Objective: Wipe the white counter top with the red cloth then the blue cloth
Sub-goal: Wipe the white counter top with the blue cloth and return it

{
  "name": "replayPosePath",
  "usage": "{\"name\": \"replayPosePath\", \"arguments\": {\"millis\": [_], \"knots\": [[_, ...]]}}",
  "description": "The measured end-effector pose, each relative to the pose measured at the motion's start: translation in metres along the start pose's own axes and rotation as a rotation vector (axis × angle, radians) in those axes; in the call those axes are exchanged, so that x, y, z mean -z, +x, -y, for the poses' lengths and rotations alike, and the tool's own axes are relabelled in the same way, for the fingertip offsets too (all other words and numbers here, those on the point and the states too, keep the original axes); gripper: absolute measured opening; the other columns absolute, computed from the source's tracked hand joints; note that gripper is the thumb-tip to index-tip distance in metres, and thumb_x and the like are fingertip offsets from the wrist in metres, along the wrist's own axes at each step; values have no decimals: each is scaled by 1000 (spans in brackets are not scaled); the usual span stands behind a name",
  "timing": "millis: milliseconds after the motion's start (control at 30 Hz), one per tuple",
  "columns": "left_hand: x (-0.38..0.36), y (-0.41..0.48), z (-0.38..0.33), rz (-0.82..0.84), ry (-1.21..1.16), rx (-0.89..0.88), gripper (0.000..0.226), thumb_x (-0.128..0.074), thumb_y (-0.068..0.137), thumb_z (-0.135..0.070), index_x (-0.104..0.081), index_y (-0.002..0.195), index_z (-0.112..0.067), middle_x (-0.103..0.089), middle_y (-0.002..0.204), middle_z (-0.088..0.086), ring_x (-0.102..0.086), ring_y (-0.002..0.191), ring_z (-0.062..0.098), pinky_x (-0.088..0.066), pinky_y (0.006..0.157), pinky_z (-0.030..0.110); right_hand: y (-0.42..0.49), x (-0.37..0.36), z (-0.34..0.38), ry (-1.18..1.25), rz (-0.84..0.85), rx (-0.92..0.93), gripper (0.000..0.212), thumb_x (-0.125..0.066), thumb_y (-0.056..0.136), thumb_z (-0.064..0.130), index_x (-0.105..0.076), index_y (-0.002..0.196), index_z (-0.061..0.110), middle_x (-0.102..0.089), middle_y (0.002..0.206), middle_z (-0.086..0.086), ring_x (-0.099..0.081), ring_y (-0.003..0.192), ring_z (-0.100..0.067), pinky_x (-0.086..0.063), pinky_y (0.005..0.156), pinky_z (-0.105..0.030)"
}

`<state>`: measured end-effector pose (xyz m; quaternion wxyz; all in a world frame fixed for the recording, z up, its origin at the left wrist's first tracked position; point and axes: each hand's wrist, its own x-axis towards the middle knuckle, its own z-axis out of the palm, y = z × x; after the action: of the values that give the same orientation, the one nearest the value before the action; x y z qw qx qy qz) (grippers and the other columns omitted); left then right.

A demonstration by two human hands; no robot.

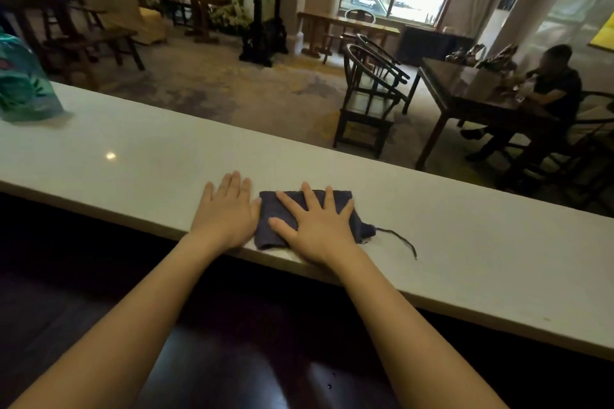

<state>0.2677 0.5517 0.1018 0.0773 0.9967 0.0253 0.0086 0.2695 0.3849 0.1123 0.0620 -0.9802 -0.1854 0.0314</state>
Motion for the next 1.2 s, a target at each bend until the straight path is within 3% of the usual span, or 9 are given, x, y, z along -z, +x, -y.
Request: {"name": "replayPosePath", "arguments": {"millis": [200, 333, 500, 767, 1033, 1200], "knots": [[5, -1, -2, 26, -19, 2, 60, -7, 96, -44, 0, 148, -15, 5, 159, 6, 7, 146, 19, 5, 117, 43, 48, 11, -27, 43, 11, -101, 57, -17, 87, 66, -8, 141, 50, 2, 159, 2, 10, 143, -37, 10, 105, -69], [7, -5, -3, 46, -23, 2, 63, -5, 95, -47, 3, 147, -13, 8, 159, 7, 10, 146, 19, 6, 119, 43, 78, 16, -48, 28, -8, -239, 57, -14, 89, 63, -6, 143, 46, 4, 159, -1, 10, 142, -40, 10, 104, -71], [5, -4, -4, 41, -14, 12, 65, -5, 94, -50, 6, 147, -14, 11, 158, 7, 13, 145, 19, 10, 117, 42, 130, 18, -36, 33, 34, -272, 57, -9, 91, 59, -4, 144, 42, 7, 159, -3, 11, 141, -44, 10, 103, -74], [0, -3, -5, 17, -17, 26, 75, -1, 88, -60, 9, 146, -13, 10, 159, 6, 13, 145, 17, 9, 117, 42, 154, 10, -13, 10, 32, -120, 56, -10, 89, 62, -11, 142, 45, 1, 159, 0, 8, 142, -41, 11, 101, -73], [6, -11, -6, -41, -188, 80, 95, 4, 76, -70, 9, 147, -8, 6, 159, 10, 6, 146, 19, 2, 119, 35, 84, 9, 20, 44, 17, 147, 54, -19, 90, 61, -14, 142, 46, -4, 159, -1, 6, 143, -38, 9, 107, -68], [1, -28, -16, -92, -142, 62, 103, 8, 71, -76, -1, 148, -9, -8, 159, 13, -4, 146, 24, -3, 120, 40, 31, 7, 18, 75, 18, 157, 55, -18, 89, 62, -15, 142, 47, -6, 159, 3, 6, 144, -32, 10, 110, -64]]}}
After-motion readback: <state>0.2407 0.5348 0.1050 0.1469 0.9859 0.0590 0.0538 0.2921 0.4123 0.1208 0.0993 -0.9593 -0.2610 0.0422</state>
